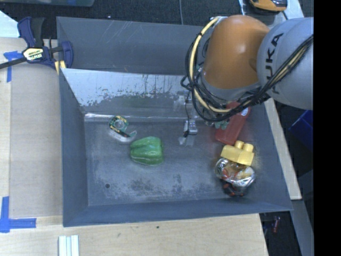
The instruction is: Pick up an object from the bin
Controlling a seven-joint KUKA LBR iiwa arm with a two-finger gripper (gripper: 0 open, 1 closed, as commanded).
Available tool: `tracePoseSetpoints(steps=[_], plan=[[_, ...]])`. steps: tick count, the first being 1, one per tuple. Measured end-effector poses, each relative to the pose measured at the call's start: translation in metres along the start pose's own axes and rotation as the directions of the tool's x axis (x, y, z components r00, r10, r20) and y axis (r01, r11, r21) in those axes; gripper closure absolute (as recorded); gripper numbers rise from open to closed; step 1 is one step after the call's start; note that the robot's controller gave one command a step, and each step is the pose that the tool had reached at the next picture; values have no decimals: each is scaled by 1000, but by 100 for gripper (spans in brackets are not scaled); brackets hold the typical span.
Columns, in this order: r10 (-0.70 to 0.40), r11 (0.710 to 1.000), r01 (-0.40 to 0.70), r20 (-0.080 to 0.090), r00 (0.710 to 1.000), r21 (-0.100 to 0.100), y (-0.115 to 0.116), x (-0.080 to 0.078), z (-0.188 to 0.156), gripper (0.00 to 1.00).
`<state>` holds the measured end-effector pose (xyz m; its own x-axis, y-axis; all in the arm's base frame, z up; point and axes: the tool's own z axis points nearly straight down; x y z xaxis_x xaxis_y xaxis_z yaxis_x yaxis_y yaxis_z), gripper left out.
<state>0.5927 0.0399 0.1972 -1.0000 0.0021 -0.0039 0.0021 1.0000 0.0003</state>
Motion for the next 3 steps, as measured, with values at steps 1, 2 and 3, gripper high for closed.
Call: tracePoseSetpoints(steps=[1,2,3], plan=[[0,1000,0,0,1000,0,0,0,0,0],[-11,1000,11,8,1000,0,23,14,61,0],[55,999,-55,9,998,0,77,35,67,0]])
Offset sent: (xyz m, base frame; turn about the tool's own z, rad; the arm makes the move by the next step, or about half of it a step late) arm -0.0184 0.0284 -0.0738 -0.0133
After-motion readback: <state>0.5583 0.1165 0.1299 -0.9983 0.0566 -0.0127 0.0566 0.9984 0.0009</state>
